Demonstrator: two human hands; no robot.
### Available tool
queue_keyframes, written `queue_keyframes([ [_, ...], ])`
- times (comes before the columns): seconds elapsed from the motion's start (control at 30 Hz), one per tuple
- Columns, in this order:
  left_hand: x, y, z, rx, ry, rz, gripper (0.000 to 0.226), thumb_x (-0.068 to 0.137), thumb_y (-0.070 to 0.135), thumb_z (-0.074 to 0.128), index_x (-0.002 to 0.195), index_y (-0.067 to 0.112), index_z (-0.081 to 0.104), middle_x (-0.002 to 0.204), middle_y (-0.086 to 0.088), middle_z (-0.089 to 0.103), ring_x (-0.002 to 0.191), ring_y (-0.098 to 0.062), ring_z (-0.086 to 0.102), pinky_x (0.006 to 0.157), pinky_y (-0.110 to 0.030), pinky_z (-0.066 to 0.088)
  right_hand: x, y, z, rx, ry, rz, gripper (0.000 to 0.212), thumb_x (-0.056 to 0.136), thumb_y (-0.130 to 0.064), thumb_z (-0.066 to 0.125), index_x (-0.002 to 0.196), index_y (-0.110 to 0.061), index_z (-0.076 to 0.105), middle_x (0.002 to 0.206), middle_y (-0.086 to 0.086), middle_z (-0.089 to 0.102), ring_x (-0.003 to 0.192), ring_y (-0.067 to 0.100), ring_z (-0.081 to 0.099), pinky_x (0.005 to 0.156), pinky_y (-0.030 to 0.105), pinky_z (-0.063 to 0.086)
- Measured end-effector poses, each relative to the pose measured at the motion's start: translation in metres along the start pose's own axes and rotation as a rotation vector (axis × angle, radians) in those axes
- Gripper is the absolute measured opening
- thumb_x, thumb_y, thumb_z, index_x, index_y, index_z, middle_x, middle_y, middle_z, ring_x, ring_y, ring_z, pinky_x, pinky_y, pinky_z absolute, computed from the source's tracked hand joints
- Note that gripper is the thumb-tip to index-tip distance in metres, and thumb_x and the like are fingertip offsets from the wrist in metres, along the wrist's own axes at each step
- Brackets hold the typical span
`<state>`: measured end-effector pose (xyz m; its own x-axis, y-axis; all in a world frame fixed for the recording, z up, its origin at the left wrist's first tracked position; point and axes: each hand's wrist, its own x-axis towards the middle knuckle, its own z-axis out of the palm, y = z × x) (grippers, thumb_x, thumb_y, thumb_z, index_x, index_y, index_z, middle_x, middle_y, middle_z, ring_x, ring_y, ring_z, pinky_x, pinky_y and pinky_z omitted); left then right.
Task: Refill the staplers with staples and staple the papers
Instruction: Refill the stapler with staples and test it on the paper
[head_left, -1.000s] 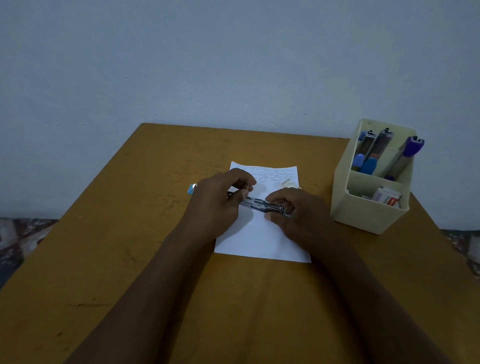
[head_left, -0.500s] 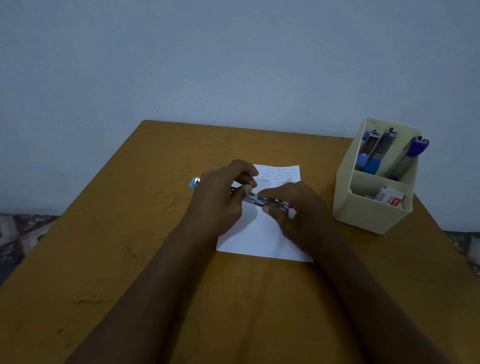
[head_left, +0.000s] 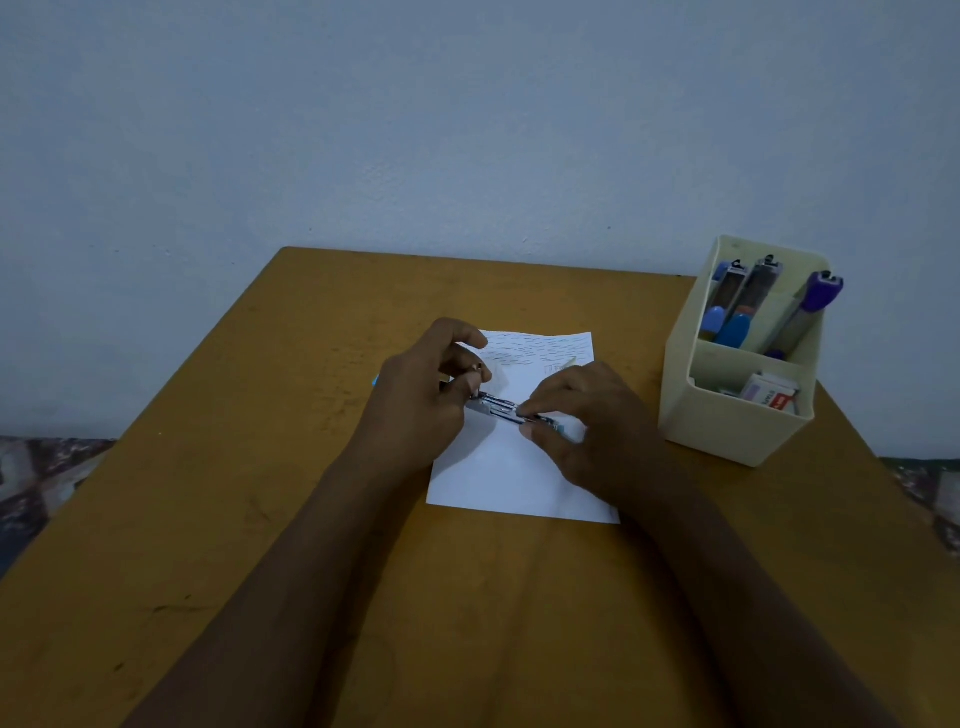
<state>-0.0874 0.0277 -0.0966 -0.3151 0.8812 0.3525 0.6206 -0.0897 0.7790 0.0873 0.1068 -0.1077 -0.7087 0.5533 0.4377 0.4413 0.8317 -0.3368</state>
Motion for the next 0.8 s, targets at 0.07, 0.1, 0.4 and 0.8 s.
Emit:
queue_keyframes([
  [0.07, 0.0002, -0.0014, 0.0002, 0.015, -0.018, 0.004, 0.031, 0.09, 0.004, 0.06, 0.111, 0.026, 0.054, 0.087, 0.009, 0.068, 0.087, 0.001, 0.064, 0.071, -0.017, 0.052, 0.0, 0.002, 0.0, -0.007, -0.038, 0.006, 0.016, 0.076, -0.028, 0.066, 0.082, -0.016, 0.075, 0.082, -0.001, 0.073, 0.078, 0.016, 0.062, 0.075, 0.023, 0.038],
  [0.1, -0.0002, -0.0015, 0.0004, 0.028, -0.032, 0.007, 0.032, 0.09, 0.004, 0.06, 0.112, 0.026, 0.053, 0.086, 0.011, 0.068, 0.087, 0.002, 0.063, 0.071, -0.015, 0.051, -0.0002, 0.0026, 0.0005, 0.013, -0.048, 0.034, 0.013, 0.076, -0.027, 0.068, 0.082, -0.016, 0.074, 0.084, -0.001, 0.072, 0.079, 0.015, 0.061, 0.074, 0.018, 0.036],
  [0.4, -0.0006, -0.0009, 0.0041, 0.135, -0.105, 0.017, 0.034, 0.089, 0.007, 0.062, 0.116, 0.026, 0.055, 0.086, 0.016, 0.065, 0.084, 0.0, 0.061, 0.079, -0.017, 0.048, 0.0003, 0.0001, -0.0047, 0.002, -0.068, -0.005, 0.008, 0.078, -0.012, 0.07, 0.074, -0.005, 0.072, 0.072, 0.009, 0.071, 0.065, 0.022, 0.06, 0.058, 0.025, 0.043],
  [0.8, -0.0005, -0.0027, 0.005, 0.17, -0.104, 0.064, 0.032, 0.089, 0.007, 0.062, 0.117, 0.023, 0.056, 0.095, 0.006, 0.071, 0.09, -0.009, 0.064, 0.082, -0.025, 0.051, -0.0014, 0.0066, -0.0075, 0.061, -0.039, 0.082, 0.009, 0.073, -0.022, 0.077, 0.079, -0.016, 0.075, 0.084, -0.001, 0.071, 0.077, 0.012, 0.056, 0.072, 0.022, 0.04],
])
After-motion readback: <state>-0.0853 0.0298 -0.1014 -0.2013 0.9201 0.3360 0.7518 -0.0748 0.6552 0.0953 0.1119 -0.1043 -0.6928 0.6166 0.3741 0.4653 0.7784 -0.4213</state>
